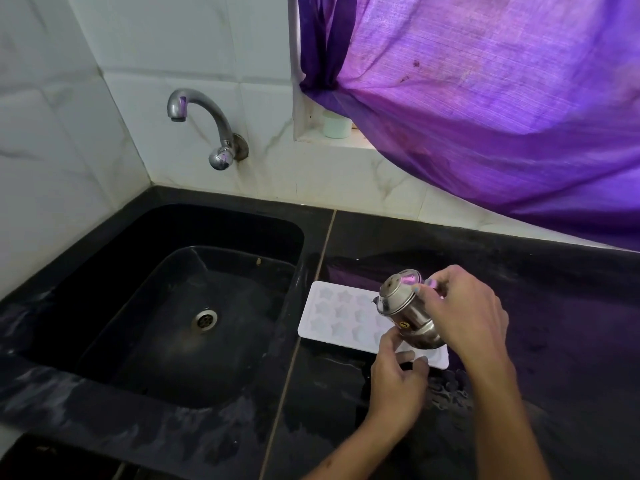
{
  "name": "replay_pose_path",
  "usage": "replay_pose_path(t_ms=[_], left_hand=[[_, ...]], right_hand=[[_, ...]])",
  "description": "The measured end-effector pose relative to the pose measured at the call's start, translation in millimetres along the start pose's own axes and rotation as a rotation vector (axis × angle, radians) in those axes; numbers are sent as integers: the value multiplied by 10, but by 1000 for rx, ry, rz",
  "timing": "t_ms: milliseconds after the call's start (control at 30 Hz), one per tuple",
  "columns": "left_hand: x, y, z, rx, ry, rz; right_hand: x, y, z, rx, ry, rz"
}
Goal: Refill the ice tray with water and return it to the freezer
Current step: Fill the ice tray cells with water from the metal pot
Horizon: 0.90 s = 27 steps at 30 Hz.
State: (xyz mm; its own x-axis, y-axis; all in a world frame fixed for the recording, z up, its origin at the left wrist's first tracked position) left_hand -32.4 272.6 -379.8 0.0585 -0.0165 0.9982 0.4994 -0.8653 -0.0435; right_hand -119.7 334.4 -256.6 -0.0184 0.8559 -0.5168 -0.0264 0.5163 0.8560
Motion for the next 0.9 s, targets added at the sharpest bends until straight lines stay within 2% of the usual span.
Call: replay_pose_path(t_ms=[567,900], left_hand=[[-62,119,-4,-171,27,41],[-55,200,-6,-182,33,53]], right_hand=[[-44,-19,158,71,-110,50],[116,48,209,54,-203,-111]])
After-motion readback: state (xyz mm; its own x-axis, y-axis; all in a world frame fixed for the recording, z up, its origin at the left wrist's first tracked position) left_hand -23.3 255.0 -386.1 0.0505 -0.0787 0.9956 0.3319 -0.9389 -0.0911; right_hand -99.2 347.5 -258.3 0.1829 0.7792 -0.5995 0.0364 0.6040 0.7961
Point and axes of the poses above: each hand's wrist, its own z-axis away from the middle knuckle, its own y-axis out of the back of the hand, x = y × z, the point moved 8 cm from there along -z, towards the middle knuckle, and after that the axes turned 13 degrees about -y, right-handed, at the moved point
